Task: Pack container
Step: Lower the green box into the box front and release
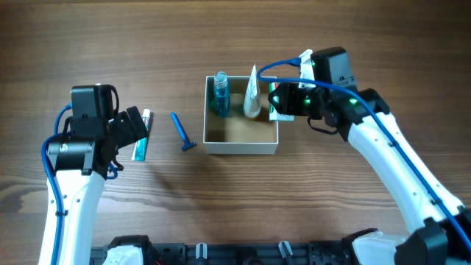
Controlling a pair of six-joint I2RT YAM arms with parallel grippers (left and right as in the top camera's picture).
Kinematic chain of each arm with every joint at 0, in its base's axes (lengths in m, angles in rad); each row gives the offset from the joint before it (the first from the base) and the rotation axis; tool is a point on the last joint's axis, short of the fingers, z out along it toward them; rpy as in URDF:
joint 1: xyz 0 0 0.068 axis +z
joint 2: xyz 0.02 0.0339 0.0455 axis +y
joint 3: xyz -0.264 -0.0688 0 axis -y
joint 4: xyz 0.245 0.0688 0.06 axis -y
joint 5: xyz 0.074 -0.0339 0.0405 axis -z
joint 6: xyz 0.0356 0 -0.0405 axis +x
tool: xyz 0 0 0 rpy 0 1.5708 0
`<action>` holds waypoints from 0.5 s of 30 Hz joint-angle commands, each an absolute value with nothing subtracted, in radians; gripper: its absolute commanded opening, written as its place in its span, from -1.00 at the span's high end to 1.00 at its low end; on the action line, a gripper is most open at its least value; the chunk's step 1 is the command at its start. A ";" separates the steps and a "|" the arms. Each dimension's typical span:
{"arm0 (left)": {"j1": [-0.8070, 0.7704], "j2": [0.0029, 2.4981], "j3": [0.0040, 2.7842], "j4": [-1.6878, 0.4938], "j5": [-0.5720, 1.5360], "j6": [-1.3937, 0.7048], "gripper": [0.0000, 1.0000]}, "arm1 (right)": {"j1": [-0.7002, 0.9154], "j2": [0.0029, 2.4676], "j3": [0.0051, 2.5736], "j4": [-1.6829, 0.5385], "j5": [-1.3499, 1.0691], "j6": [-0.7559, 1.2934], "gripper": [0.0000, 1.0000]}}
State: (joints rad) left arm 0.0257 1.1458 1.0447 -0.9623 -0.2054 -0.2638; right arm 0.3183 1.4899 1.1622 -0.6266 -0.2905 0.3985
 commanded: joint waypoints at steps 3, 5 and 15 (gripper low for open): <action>0.032 1.148 1.059 -0.963 -0.226 -0.243 -0.99 | 0.348 1.554 1.179 -0.625 -0.285 0.481 0.91; 0.032 1.148 1.059 -0.963 -0.226 -0.243 -0.99 | 0.364 1.554 1.179 -0.616 -0.285 0.481 0.91; 0.032 1.148 1.059 -0.963 -0.226 -0.243 -1.00 | 0.374 1.554 1.179 -0.629 -0.285 0.471 0.02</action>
State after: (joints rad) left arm 0.0257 1.1458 1.0447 -0.9623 -0.2054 -0.2642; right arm 0.3698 1.5494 1.1622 -0.6281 -0.2874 0.4679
